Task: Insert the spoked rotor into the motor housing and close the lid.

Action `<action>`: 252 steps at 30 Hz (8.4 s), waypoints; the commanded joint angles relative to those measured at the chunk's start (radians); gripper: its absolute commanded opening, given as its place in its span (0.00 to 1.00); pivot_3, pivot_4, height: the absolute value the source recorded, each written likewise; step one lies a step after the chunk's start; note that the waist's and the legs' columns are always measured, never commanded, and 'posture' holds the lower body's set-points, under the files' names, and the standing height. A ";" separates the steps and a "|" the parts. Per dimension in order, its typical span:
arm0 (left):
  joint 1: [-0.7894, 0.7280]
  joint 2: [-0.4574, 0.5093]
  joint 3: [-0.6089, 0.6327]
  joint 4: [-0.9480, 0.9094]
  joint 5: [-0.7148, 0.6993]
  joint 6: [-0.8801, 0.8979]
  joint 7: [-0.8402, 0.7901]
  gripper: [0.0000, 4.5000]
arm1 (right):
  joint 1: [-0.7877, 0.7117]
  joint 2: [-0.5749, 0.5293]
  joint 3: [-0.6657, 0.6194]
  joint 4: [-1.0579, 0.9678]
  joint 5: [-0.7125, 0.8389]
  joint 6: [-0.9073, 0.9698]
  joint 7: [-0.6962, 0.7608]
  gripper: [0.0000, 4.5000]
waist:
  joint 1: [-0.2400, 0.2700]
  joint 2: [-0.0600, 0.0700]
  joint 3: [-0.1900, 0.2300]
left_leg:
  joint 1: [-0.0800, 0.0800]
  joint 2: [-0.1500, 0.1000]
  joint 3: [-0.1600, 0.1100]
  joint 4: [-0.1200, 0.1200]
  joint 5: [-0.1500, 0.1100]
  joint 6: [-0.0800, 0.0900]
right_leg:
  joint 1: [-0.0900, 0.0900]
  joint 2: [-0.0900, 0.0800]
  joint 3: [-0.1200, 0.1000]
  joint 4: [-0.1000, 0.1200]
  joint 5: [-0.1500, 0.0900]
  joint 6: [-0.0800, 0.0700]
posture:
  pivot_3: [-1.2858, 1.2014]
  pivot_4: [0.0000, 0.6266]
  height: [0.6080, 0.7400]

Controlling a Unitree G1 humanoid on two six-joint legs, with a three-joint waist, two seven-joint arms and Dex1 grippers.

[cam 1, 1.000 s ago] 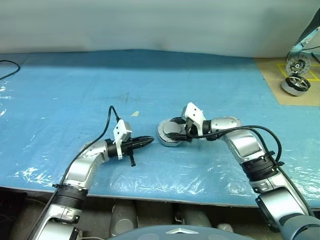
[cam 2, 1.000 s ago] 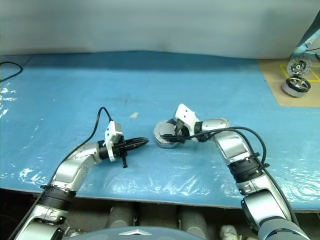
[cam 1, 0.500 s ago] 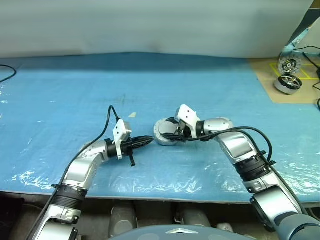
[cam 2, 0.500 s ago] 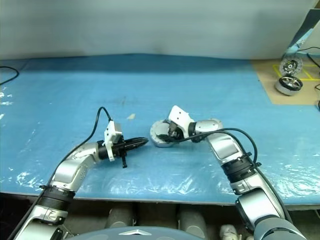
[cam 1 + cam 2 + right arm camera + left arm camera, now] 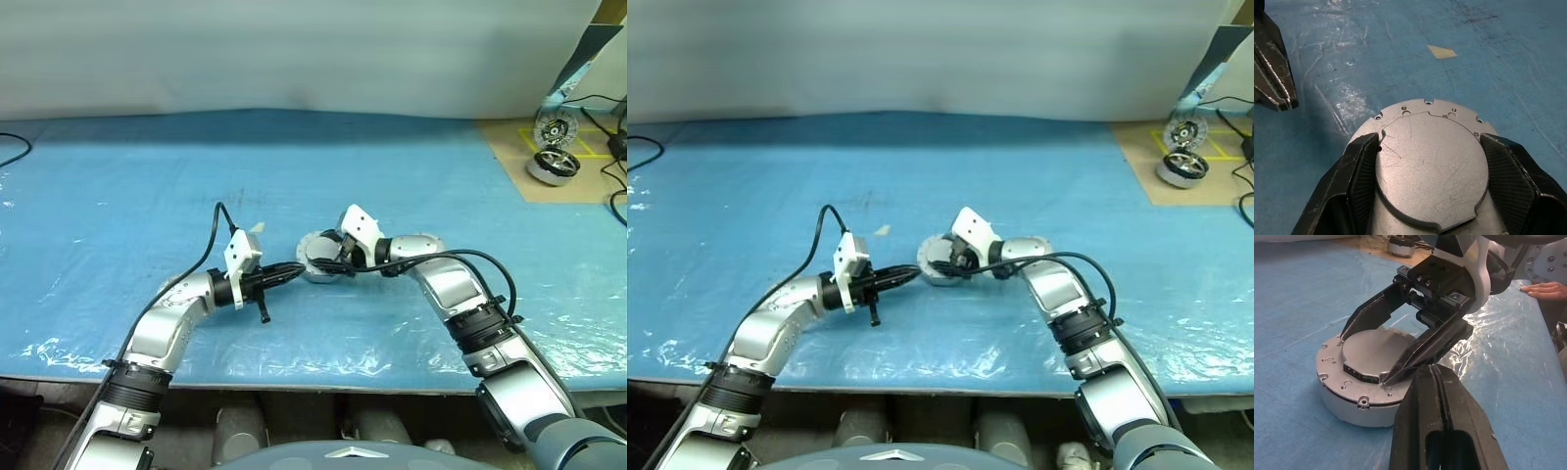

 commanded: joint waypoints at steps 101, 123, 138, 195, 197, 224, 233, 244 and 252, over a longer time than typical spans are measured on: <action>-0.165 -0.106 0.006 0.178 0.070 -0.114 0.096 0.00 | 0.024 -0.124 0.183 0.152 -0.216 -0.112 0.128 0.66 | 0.007 0.009 -0.010 | -0.016 -0.028 -0.047 -0.016 0.000 0.005 | 0.057 0.015 -0.007 -0.002 -0.069 -0.002 | 0.52 0.24 1.00; -0.171 -0.121 -0.064 0.285 0.191 -0.179 0.122 0.00 | 0.015 -0.092 0.089 0.077 -0.103 0.038 0.163 0.66 | 0.006 0.009 -0.010 | -0.017 -0.028 -0.044 -0.018 0.001 0.011 | 0.056 0.010 -0.008 -0.001 -0.070 -0.005 | 0.52 0.24 1.00; -0.164 -0.086 -0.071 0.376 0.229 -0.231 0.121 0.00 | 0.013 -0.090 0.077 0.083 -0.095 0.031 0.161 0.66 | 0.008 0.010 -0.011 | -0.015 -0.028 -0.044 -0.018 0.000 0.012 | 0.058 0.010 -0.008 -0.002 -0.072 -0.009 | 0.52 0.24 1.00; -0.153 -0.114 -0.094 0.359 0.220 -0.244 0.070 0.00 | 0.163 -0.043 -0.516 -0.112 0.561 0.689 -0.107 0.97 | 0.040 0.011 -0.003 | -0.035 -0.034 -0.046 -0.015 0.002 0.009 | 0.042 0.009 -0.010 0.001 -0.066 0.000 | 0.52 0.24 1.00; -0.150 -0.109 -0.093 0.351 0.219 -0.238 0.068 0.00 | 0.160 -0.021 -0.526 -0.112 0.578 0.690 -0.120 0.97 | 0.039 0.011 -0.003 | -0.035 -0.034 -0.046 -0.015 0.002 0.009 | 0.042 0.009 -0.010 0.001 -0.066 0.000 | 0.52 0.24 1.00; -0.128 -0.091 -0.020 0.226 0.091 -0.155 0.016 0.00 | 0.126 0.158 -0.493 -0.087 0.614 0.683 -0.220 0.53 | 0.031 0.011 -0.003 | -0.035 -0.034 -0.046 -0.014 0.003 0.008 | 0.041 0.009 -0.010 0.002 -0.066 0.000 | 0.52 0.24 1.00; -0.083 -0.013 0.109 -0.203 -0.177 0.211 0.117 0.00 | 0.086 0.194 -0.586 -0.016 0.687 0.786 -0.274 0.53 | 0.029 0.012 -0.003 | -0.038 -0.034 -0.046 -0.015 0.003 0.008 | 0.038 0.010 -0.011 0.002 -0.066 0.000 | 0.52 0.24 1.00; -0.028 -0.034 0.264 -0.191 -0.399 0.417 0.244 0.09 | -0.065 0.317 -0.884 0.052 0.936 0.880 -0.465 0.53 | 0.031 0.019 0.005 | -0.043 -0.034 -0.045 -0.013 0.005 0.011 | 0.034 0.010 -0.010 0.003 -0.066 -0.001 | 0.52 0.24 1.00; -0.046 -0.073 0.424 -0.156 -0.694 0.593 0.359 0.67 | -0.098 0.351 -0.899 0.061 0.994 0.885 -0.537 0.53 | 0.034 0.019 0.005 | -0.053 -0.035 -0.046 -0.008 0.005 0.011 | 0.026 0.012 -0.011 0.007 -0.066 -0.001 | 0.52 0.24 1.00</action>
